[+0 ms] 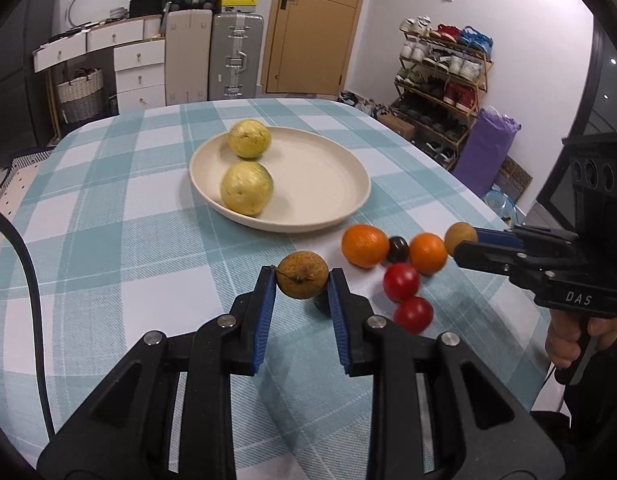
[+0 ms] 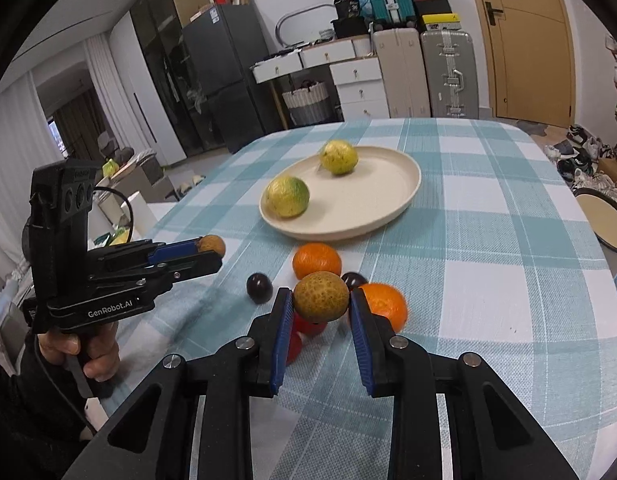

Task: Organize fruits
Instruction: 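Grasp a brown longan with the left gripper while the right gripper grasps another longan, then carry both brown longans onto the cream plate and release them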

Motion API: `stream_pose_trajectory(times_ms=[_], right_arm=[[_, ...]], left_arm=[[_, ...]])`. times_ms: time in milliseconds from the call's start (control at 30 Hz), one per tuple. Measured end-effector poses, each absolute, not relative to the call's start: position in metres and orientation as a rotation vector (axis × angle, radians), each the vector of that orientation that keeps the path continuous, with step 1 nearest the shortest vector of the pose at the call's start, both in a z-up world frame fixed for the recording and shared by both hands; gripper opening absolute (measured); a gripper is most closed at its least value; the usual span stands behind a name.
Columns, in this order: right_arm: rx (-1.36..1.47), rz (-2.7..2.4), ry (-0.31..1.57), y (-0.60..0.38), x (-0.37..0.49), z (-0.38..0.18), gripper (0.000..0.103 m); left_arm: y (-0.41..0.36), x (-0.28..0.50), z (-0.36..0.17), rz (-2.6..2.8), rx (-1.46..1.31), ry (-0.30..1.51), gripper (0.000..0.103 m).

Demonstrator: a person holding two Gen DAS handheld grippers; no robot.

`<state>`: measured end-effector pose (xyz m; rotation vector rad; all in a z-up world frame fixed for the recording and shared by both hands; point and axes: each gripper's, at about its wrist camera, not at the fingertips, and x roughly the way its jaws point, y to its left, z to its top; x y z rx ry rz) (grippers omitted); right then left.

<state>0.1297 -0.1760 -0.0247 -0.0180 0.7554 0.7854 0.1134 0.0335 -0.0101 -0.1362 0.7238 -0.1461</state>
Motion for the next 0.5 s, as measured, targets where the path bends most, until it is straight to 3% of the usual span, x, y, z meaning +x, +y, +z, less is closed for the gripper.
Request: stream_pose_trajectory(times_ms=[500], right_arm=[[-0.016, 0.755, 0.726, -0.164, 0.151, -0.01, 0.029]], left_arm=[[0.036, 0.146, -0.003, -0.108, -0.096, 0.697, 0.024]])
